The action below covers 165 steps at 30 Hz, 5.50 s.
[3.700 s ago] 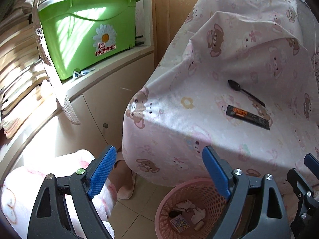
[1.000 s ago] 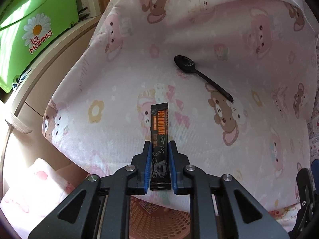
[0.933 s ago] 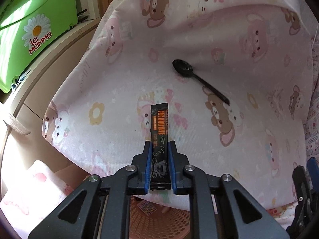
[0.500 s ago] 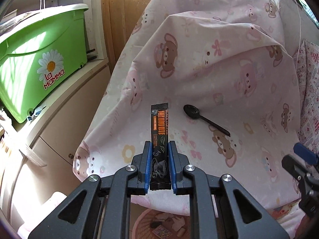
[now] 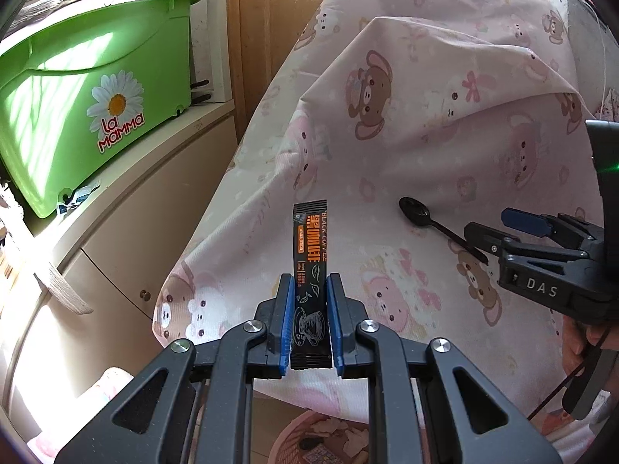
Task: Collect trash
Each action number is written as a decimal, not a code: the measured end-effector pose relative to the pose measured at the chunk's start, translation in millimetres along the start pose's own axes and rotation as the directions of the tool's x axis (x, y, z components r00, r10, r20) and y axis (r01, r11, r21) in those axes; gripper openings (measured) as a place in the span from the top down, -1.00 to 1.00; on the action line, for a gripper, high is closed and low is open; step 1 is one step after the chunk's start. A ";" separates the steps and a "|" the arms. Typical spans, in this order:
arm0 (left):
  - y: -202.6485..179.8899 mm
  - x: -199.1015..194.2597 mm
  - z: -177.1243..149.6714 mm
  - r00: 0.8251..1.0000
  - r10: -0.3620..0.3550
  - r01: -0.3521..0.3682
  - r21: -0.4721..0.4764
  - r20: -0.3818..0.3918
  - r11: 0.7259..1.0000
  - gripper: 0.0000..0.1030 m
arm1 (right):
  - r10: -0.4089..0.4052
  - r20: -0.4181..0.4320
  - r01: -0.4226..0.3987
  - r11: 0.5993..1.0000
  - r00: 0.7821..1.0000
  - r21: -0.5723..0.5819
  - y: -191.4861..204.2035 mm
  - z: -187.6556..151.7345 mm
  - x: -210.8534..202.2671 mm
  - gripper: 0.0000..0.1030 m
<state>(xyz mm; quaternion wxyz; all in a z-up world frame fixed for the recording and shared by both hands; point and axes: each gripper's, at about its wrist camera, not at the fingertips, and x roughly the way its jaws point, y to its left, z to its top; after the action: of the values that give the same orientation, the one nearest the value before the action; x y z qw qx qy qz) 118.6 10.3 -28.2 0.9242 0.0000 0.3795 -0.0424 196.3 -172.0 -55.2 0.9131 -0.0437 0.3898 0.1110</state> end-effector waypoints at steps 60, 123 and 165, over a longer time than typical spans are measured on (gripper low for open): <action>-7.9 -81.9 -48.5 0.996 -0.091 0.091 0.012 0.003 0.996 0.70 | 0.140 0.176 -0.164 0.978 0.974 0.131 50.5 -73.4 -154.5 0.86; 19.2 84.9 -202.0 0.701 -0.113 -0.021 -0.178 -0.705 0.984 0.67 | -0.006 -0.487 -0.008 1.000 0.873 -0.026 124.4 -212.7 8.7 0.86; 19.7 -90.3 -95.6 0.995 0.047 -0.049 0.019 0.089 0.999 -0.74 | -0.108 0.037 0.102 0.984 0.993 0.150 52.8 -143.6 -154.5 0.35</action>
<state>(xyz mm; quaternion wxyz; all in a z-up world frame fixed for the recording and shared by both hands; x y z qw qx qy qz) -10.9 40.0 -33.5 0.9409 0.0168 0.3375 -0.0242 -20.8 -170.6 -42.8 0.9270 0.0059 0.3735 0.0345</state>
